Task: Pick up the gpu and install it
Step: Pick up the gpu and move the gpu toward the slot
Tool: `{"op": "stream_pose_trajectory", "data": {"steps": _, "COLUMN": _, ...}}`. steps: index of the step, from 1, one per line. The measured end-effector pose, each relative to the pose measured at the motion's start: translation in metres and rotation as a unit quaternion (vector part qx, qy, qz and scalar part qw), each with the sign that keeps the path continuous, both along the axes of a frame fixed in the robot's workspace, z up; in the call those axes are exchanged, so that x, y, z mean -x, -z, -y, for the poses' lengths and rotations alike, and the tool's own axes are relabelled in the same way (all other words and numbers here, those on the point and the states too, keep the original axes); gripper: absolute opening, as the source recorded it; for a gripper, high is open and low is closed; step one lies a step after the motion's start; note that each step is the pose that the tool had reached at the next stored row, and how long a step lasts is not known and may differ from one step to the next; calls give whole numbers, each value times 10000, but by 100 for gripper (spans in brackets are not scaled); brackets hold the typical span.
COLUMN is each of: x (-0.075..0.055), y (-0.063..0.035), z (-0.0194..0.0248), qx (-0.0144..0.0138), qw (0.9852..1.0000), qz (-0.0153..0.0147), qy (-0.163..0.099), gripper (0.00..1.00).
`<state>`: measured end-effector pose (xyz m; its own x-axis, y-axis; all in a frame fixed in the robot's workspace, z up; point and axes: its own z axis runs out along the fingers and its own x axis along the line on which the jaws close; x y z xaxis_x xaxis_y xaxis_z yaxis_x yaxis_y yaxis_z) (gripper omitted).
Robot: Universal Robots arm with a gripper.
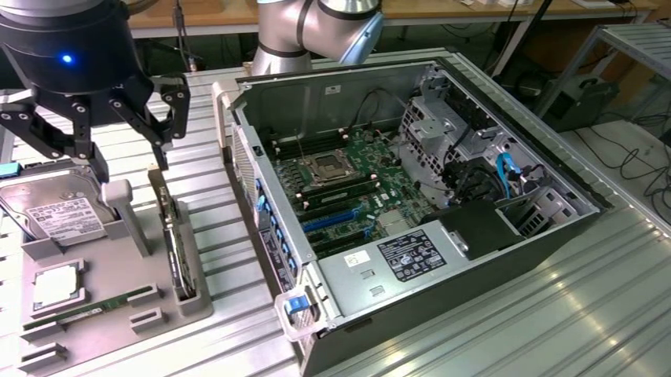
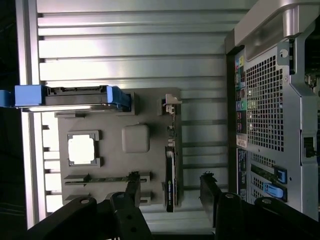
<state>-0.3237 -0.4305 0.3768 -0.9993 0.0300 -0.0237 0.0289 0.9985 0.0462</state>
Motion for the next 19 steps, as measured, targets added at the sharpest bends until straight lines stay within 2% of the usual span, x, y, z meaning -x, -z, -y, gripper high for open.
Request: {"op": "stream_pose_trajectory", "data": {"steps": 19, "x": 0, "y": 39, "z": 0, "qx": 0, "qw": 10000, "qz": 0, "qy": 0, "gripper": 60}}
